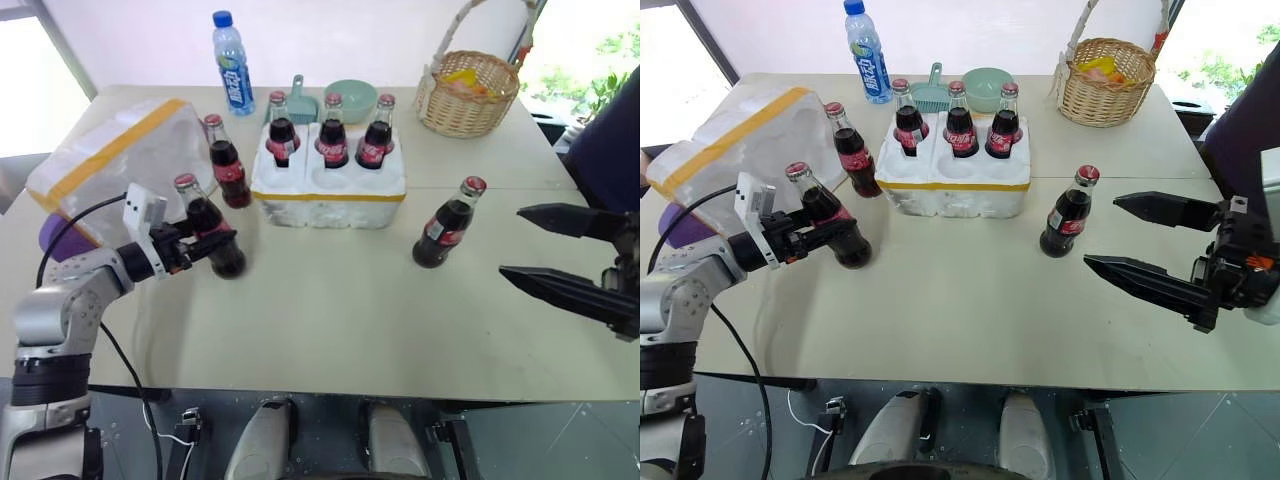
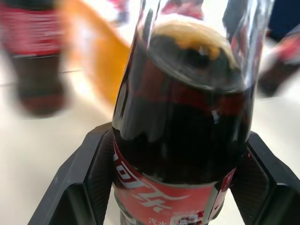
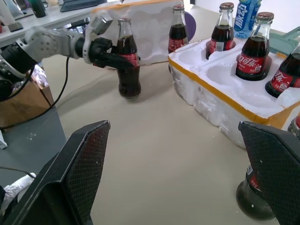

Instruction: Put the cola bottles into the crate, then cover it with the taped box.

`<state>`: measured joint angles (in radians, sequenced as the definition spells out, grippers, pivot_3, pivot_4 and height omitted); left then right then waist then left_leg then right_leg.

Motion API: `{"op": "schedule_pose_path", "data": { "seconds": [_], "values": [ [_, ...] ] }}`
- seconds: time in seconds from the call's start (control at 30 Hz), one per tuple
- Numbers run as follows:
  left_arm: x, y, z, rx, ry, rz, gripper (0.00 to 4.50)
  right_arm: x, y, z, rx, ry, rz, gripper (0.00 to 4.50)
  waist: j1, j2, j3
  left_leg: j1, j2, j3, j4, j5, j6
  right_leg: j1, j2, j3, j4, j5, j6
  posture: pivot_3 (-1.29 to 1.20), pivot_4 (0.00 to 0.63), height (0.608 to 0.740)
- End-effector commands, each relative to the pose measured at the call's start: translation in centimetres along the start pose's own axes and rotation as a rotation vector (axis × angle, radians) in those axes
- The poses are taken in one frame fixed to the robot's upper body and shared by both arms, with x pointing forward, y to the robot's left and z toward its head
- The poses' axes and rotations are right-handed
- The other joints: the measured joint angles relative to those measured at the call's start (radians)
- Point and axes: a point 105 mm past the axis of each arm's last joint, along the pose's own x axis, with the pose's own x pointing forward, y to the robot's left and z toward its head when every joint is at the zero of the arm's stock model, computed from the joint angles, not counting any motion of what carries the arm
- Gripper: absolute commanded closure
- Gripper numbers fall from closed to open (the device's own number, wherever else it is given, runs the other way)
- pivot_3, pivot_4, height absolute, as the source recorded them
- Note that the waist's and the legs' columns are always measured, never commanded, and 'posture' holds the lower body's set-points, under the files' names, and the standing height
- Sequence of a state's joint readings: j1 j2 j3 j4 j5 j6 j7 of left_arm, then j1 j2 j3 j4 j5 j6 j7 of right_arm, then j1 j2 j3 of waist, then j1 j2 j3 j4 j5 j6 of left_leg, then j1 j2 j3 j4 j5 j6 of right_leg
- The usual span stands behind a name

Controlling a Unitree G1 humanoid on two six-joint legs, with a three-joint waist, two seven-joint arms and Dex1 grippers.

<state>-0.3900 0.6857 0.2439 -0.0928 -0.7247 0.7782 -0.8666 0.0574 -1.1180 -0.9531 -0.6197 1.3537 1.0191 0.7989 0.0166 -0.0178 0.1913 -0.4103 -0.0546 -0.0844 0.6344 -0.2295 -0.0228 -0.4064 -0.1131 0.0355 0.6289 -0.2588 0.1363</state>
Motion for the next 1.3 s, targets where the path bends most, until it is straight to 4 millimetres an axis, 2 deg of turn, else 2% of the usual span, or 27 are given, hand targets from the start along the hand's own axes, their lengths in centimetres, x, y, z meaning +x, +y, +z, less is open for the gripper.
{"op": "schedule_pose_path", "data": {
  "seconds": [0.03,0.17,0.3,0.43,0.53,0.6,0.7,0.87,1.03,1.13,1.2,1.3],
  "values": [
    [2.3,-4.3,5.3,0.101,-0.131,-0.196,1.38,-0.2,-0.7,0.3,-0.025,-0.027,-0.046,0.0,0.0,-0.001,0.0,-0.001,0.0,0.0,0.002,0.0,0.0,0.001,0.0,-0.002,0.0,0.0,0.0,0.0,0.15,0.734],
    [6.0,-4.8,8.4,0.137,-0.231,-0.191,1.38,0.0,-1.3,-0.3,-0.029,0.001,-0.094,0.0,-0.002,-0.001,0.0,-0.001,-0.001,0.0,0.003,0.0,0.0,0.002,-0.001,-0.002,0.0,0.0,0.0,0.0,0.15,0.734],
    [8.7,-5.4,11.1,0.14,-0.315,-0.213,1.38,0.0,-1.0,-0.7,-0.03,0.006,-0.105,0.0,-0.007,-0.001,0.0,-0.001,-0.001,0.001,0.003,0.0,0.0,0.002,0.0,-0.003,0.001,0.0,0.001,0.0,0.15,0.734],
    [11.0,-5.1,12.4,0.172,-0.353,-0.176,1.38,-0.1,-0.9,-1.0,-0.026,0.002,-0.126,0.0,-0.007,-0.001,0.001,-0.001,-0.002,0.001,0.002,0.0,0.0,0.001,0.001,-0.003,0.001,0.0,0.001,0.0,0.15,0.734],
    [14.2,-4.6,12.8,0.208,-0.361,-0.116,1.38,0.0,-0.7,-1.5,-0.017,-0.002,-0.156,0.0,0.002,-0.003,0.001,-0.001,-0.002,0.001,0.003,0.0,0.0,0.002,0.001,-0.003,0.001,0.0,0.001,0.0,0.15,0.734],
    [15.7,-4.6,12.2,0.257,-0.338,-0.093,1.38,0.0,-0.5,-1.8,-0.011,-0.006,-0.17,0.0,0.005,-0.004,0.002,-0.002,-0.003,0.0,0.004,0.0,0.0,0.002,0.0,-0.004,0.001,0.001,0.002,0.0,0.15,0.734],
    [16.7,-4.9,11.4,0.314,-0.311,-0.098,1.38,0.0,-0.4,-2.3,-0.004,0.0,-0.194,0.0,0.002,-0.004,0.002,-0.003,-0.003,0.0,0.005,-0.001,0.001,0.002,-0.001,-0.004,-0.001,0.001,0.003,0.0,0.15,0.734],
    [18.4,-5.9,7.8,0.368,-0.191,-0.165,1.38,-0.1,-0.4,-2.6,-0.001,0.005,-0.224,0.0,-0.002,-0.004,0.002,-0.006,-0.003,0.0,0.005,-0.001,0.002,-0.002,-0.001,-0.004,0.0,0.001,0.003,0.0,0.15,0.734],
    [19.4,-5.3,5.1,0.466,-0.083,-0.124,1.38,0.0,-0.9,-2.9,0.003,0.014,-0.245,0.0,0.013,-0.004,0.002,-0.007,-0.003,-0.002,0.012,-0.002,0.003,0.002,-0.001,-0.006,0.0,0.002,0.004,0.0,0.15,0.734],
    [19.7,-4.8,5.1,0.471,-0.072,-0.082,1.38,0.1,-1.0,-3.2,0.003,0.021,-0.251,0.0,0.025,-0.004,0.002,-0.007,-0.003,-0.002,0.014,-0.002,0.004,0.004,-0.001,-0.006,0.0,0.003,0.006,0.0,0.15,0.734],
    [19.6,-4.2,5.9,0.454,-0.088,-0.043,1.38,0.1,-1.3,-3.2,0.007,0.016,-0.259,0.0,0.024,-0.004,0.002,-0.007,-0.003,-0.002,0.015,-0.002,0.004,0.004,-0.001,-0.006,0.0,0.003,0.006,0.0,0.15,0.734],
    [19.5,-3.9,6.2,0.428,-0.086,-0.035,1.38,0.3,-1.6,-3.3,0.01,0.013,-0.265,0.0,0.02,-0.004,0.002,-0.012,-0.003,-0.002,0.015,-0.002,0.004,-0.001,-0.001,-0.006,0.0,0.003,0.007,0.0,0.15,0.734]
  ]
}}
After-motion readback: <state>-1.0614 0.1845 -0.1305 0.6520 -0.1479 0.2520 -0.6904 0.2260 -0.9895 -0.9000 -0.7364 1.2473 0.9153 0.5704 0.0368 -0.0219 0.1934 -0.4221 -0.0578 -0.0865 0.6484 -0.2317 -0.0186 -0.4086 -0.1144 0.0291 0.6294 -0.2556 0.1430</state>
